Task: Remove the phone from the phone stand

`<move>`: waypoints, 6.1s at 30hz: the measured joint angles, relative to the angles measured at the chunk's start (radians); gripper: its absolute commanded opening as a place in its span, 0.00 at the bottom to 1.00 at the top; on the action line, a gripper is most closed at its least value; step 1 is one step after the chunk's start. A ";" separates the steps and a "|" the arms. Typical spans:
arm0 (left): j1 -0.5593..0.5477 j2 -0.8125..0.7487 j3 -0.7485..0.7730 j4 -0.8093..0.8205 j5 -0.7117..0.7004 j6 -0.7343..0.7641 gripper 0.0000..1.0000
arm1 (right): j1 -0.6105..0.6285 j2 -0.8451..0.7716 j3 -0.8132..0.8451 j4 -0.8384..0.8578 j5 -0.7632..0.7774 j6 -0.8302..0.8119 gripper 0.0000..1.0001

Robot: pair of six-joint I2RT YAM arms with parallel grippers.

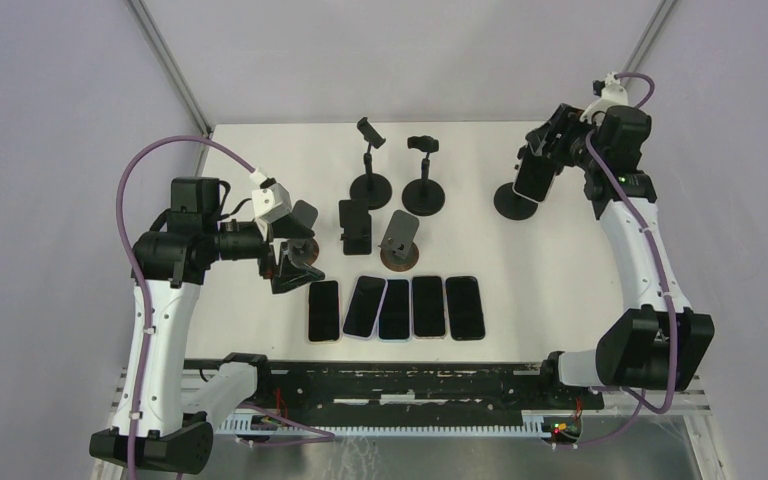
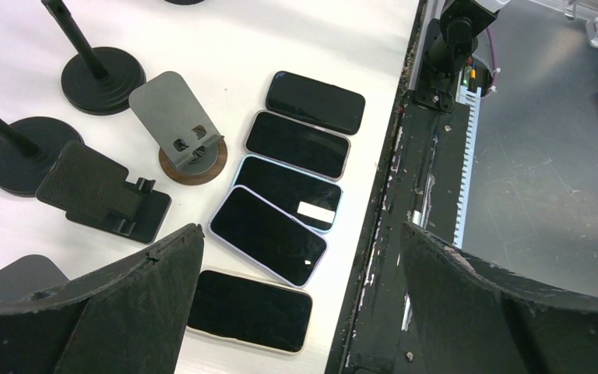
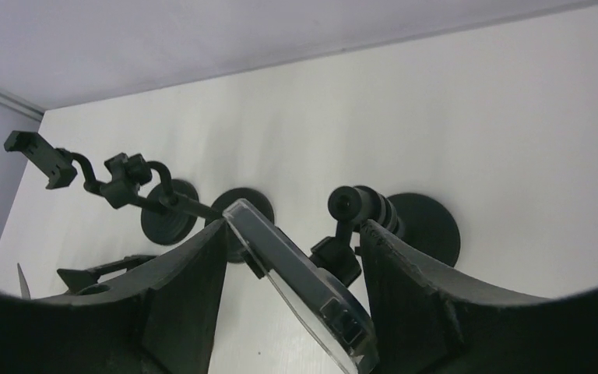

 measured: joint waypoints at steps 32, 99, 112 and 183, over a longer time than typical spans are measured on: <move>0.000 0.017 -0.031 0.040 0.060 -0.045 1.00 | 0.002 -0.045 0.232 -0.219 -0.179 0.142 0.00; 0.003 -0.043 0.012 0.113 0.076 -0.030 0.02 | 0.959 0.193 0.292 0.665 -0.655 0.615 0.00; 0.005 -0.064 -0.052 0.119 0.068 0.002 0.02 | 0.932 0.217 0.391 0.447 -0.710 0.504 0.00; 0.003 -0.056 -0.019 -0.005 -0.018 0.104 0.02 | 0.383 0.103 -0.292 -0.551 0.075 -0.258 0.31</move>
